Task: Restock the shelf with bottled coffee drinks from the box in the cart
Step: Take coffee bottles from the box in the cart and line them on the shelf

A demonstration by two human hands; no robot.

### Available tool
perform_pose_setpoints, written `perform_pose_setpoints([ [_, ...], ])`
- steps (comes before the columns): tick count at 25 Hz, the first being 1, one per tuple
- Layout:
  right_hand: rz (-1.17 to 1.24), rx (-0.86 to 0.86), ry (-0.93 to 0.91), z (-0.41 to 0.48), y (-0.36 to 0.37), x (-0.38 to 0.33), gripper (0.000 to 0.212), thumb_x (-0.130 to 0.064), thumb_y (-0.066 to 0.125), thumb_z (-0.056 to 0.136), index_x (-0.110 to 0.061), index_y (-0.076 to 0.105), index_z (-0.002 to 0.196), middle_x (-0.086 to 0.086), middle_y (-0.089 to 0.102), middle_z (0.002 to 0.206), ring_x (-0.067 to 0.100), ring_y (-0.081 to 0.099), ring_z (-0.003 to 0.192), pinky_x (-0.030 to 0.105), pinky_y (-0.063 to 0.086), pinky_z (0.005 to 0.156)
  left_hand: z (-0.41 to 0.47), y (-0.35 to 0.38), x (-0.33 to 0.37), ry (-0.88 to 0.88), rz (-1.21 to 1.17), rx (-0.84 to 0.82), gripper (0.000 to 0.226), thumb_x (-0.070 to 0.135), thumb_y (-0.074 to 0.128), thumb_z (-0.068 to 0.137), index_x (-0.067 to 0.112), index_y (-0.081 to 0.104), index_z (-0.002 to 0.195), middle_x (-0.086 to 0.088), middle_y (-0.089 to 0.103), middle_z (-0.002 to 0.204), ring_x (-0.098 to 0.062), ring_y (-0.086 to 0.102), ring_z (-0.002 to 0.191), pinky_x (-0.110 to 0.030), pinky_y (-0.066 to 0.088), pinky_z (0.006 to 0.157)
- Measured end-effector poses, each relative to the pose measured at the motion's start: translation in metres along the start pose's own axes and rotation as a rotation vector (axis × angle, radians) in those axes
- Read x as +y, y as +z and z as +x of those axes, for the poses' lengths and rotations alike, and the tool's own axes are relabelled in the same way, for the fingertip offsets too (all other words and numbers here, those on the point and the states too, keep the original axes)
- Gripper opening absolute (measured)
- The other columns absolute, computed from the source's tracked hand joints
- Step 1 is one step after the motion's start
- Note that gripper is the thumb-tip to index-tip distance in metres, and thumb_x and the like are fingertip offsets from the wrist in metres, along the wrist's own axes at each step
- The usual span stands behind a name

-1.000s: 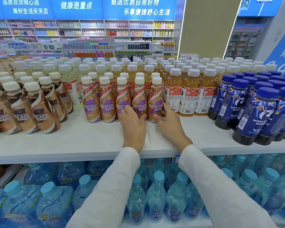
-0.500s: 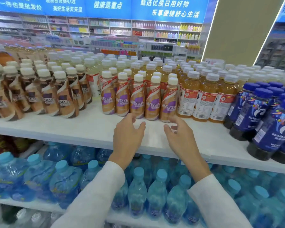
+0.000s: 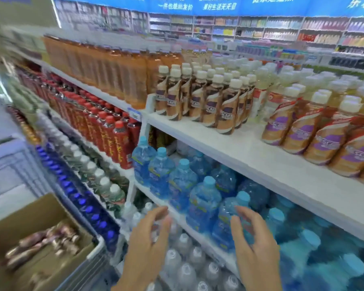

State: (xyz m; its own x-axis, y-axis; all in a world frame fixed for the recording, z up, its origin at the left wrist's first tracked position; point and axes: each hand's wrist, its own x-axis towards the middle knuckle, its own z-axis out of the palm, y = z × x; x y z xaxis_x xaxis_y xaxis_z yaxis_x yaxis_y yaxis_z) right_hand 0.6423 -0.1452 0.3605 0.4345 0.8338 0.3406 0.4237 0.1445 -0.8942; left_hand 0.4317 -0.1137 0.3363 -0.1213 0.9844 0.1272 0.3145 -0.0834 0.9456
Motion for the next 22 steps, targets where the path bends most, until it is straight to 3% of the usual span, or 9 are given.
perform_pose_setpoints([
  [2,0.025,-0.116,0.039,-0.022,0.057,0.004,0.028,-0.014,0.071,0.09,-0.039,0.068,0.103,-0.021,0.071,0.107,-0.001,0.065,0.1,0.008,0.047,0.087,-0.012,-0.048,-0.039,-0.094,0.01,0.054,0.028,0.048,0.055,0.096,0.038,0.067,0.119,0.023,0.072,0.113,0.009,0.065,0.101,-0.015,0.053,0.082],
  [5,0.016,-0.3,0.122,-0.056,0.134,0.01,0.028,-0.003,0.074,0.088,-0.026,0.07,0.103,0.001,0.074,0.107,0.011,0.068,0.095,0.026,0.052,0.089,-0.029,-0.115,-0.087,-0.189,0.016,0.191,0.029,0.044,0.056,0.095,0.029,0.072,0.114,0.015,0.075,0.101,0.004,0.068,0.094,-0.02,0.053,0.083],
  [7,0.047,-0.428,0.225,-0.079,0.185,0.007,0.025,-0.002,0.072,0.089,-0.021,0.069,0.104,0.011,0.071,0.111,0.022,0.067,0.098,0.033,0.054,0.093,-0.04,-0.16,-0.12,-0.268,0.007,0.276,0.018,0.039,0.059,0.096,0.032,0.073,0.104,0.017,0.076,0.092,0.001,0.069,0.089,-0.019,0.053,0.078],
  [9,0.05,-0.527,0.292,-0.101,0.229,0.003,0.021,-0.006,0.071,0.091,-0.021,0.069,0.105,0.009,0.07,0.113,0.017,0.067,0.099,0.036,0.052,0.091,-0.051,-0.196,-0.15,-0.373,-0.022,0.354,0.009,0.033,0.064,0.097,0.035,0.073,0.099,0.022,0.074,0.093,0.003,0.068,0.09,-0.014,0.051,0.076],
  [11,0.002,-0.603,0.283,-0.12,0.269,-0.005,0.018,-0.011,0.072,0.092,-0.022,0.07,0.106,0.004,0.071,0.11,0.006,0.067,0.096,0.032,0.05,0.089,-0.063,-0.232,-0.179,-0.447,-0.041,0.449,0.009,0.028,0.067,0.096,0.032,0.074,0.099,0.016,0.076,0.095,-0.006,0.07,0.092,-0.022,0.056,0.079],
  [14,-0.04,-0.717,0.321,-0.142,0.321,-0.009,0.016,-0.01,0.069,0.094,-0.019,0.067,0.107,0.006,0.069,0.11,0.022,0.066,0.104,0.03,0.049,0.088,-0.076,-0.276,-0.214,-0.538,-0.046,0.512,0.012,0.025,0.065,0.097,0.028,0.075,0.105,0.005,0.076,0.103,-0.006,0.071,0.093,-0.035,0.058,0.084],
  [18,-0.165,-0.829,0.399,-0.167,0.37,-0.012,0.017,-0.02,0.068,0.096,-0.019,0.067,0.113,0.003,0.068,0.113,0.024,0.063,0.11,0.037,0.047,0.097,-0.089,-0.314,-0.242,-0.693,-0.03,0.533,0.015,0.034,0.06,0.101,0.029,0.071,0.109,0.006,0.073,0.108,-0.007,0.066,0.101,-0.024,0.048,0.082],
  [22,-0.217,-0.946,0.43,-0.179,0.41,-0.011,0.014,-0.018,0.066,0.097,-0.021,0.064,0.111,0.002,0.067,0.113,0.019,0.061,0.107,0.029,0.043,0.089,-0.082,-0.332,-0.261,-0.781,-0.048,0.577,0.016,0.033,0.058,0.102,0.027,0.07,0.111,0.009,0.072,0.108,-0.006,0.065,0.1,-0.018,0.046,0.078],
])
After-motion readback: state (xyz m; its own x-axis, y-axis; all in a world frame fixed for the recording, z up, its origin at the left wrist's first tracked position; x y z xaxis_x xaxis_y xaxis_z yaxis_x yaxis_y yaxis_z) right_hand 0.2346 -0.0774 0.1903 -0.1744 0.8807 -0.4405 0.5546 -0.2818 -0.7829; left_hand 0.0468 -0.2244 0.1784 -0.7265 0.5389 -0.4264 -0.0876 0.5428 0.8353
